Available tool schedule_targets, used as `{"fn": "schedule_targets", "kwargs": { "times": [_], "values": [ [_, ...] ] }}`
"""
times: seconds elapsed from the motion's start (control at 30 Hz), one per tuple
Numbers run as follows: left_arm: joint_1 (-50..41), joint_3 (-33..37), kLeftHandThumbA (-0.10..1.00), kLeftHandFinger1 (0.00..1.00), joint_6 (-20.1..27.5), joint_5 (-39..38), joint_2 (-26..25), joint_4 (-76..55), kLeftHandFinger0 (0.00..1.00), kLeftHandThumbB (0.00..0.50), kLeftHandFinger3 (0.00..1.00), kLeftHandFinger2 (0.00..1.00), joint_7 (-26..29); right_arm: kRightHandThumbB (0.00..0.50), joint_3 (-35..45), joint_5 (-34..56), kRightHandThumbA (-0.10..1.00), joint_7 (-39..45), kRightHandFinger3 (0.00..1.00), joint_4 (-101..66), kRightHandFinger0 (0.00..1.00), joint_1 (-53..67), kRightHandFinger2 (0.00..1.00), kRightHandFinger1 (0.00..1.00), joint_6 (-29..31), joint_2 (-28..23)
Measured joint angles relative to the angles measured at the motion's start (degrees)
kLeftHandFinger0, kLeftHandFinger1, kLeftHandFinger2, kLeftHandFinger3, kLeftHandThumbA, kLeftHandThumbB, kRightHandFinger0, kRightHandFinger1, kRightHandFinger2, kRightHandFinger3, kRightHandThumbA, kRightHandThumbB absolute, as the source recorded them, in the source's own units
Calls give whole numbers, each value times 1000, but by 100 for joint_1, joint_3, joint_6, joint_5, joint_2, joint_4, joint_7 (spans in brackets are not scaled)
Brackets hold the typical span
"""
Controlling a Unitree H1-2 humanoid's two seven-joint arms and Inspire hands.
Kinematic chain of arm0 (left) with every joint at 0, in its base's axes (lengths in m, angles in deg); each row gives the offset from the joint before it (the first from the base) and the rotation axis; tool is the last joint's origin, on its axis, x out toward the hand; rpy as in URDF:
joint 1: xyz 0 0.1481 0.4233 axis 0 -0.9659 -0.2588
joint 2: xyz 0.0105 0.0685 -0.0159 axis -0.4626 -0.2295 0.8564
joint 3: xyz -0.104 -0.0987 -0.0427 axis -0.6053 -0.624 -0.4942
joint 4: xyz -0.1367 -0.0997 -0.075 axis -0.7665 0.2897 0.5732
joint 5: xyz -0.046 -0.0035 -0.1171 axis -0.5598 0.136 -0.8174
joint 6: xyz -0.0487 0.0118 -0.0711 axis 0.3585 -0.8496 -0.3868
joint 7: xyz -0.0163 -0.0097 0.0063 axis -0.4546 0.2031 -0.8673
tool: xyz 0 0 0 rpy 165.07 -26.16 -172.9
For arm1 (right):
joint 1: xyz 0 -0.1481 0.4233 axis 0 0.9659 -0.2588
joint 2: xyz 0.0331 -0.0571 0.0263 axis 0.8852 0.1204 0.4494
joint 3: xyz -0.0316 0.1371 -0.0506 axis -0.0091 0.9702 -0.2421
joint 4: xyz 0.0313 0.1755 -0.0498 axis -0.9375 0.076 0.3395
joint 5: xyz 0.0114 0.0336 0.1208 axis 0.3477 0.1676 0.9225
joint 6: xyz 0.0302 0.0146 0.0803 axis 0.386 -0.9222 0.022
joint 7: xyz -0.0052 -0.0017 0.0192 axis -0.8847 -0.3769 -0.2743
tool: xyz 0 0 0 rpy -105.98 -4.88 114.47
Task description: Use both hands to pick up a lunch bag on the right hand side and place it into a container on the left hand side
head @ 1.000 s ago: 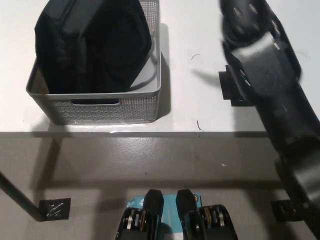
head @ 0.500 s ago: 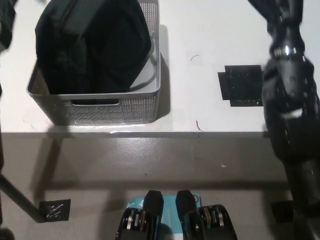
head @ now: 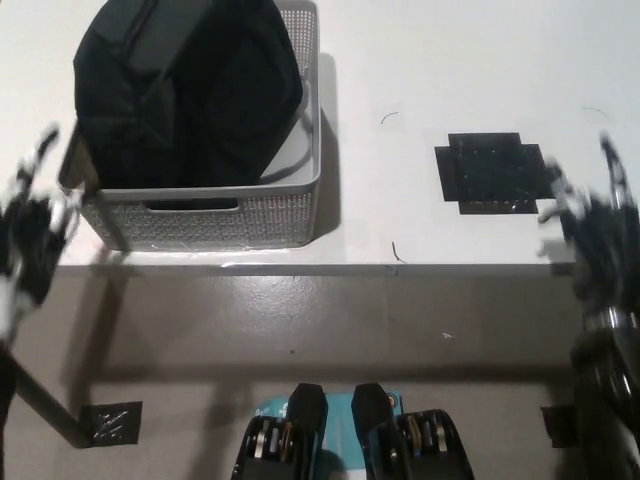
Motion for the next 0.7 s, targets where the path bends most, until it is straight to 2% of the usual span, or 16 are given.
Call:
{"fn": "schedule_targets", "kwargs": {
  "times": [0.03, 0.13, 0.3, 0.37, 0.4, 0.47, 0.53, 0.57, 0.63, 0.7],
  "values": [
    [-179, -14, 1000, 0, -15, -101, 1, -31, 1000, 490, 1000, 0, -1, 342, 30, 119, 1000, 20, 1000, -51, 285, 205, 0, 0, -28, -1],
    [-661, -68, 1000, 0, -50, -454, 1, -167, 1000, 468, 1000, 0, -9, 342, 119, 467, 1000, 87, 1000, -243, 257, 768, 0, 0, -115, -2],
    [-1260, -165, 998, 0, -64, -973, 1, -412, 1000, 457, 1000, 0, -15, 345, 258, 1000, 1000, 186, 1000, -589, 186, 1462, 0, 0, -241, -9],
    [-1475, -192, 964, 0, -64, -1214, 1, -528, 1000, 431, 1000, 0, -15, 342, 314, 1231, 1000, 224, 1000, -736, 183, 1699, 0, 0, -278, -14],
    [-1567, -204, 907, 0, -64, -1326, 1, -577, 1000, 400, 1000, 0, -15, 338, 334, 1340, 1000, 240, 1000, -791, 164, 1792, 0, 0, -303, -19],
    [-1709, -219, 907, 0, -64, -1516, 1, -668, 991, 390, 1000, 0, -15, 339, 377, 1536, 1000, 267, 1000, -901, 49, 1920, 0, 0, -335, -28],
    [-1845, -231, 922, 0, -64, -1724, 0, -774, 926, 386, 1000, 0, -14, 342, 426, 1709, 1000, 288, 1000, -1023, 17, 2035, 0, 0, -362, -43],
    [-1919, -234, 1000, 0, -63, -1857, 0, -847, 1000, 484, 1000, 0, -14, 356, 449, 1824, 1000, 299, 1000, -1096, 1, 2094, 0, 0, -376, -57],
    [-2021, -247, 1000, 0, -63, -2078, 0, -986, 1000, 500, 1000, 0, -15, 362, 493, 2020, 1000, 318, 1000, -1275, 0, 2170, 3, 0, -393, -86],
    [-2093, -271, 1000, 0, -63, -2306, -1, -1125, 1000, 489, 1000, 0, -21, 369, 528, 2240, 1000, 339, 1000, -1452, 15, 2233, 29, 0, -425, -125]
  ]
}}
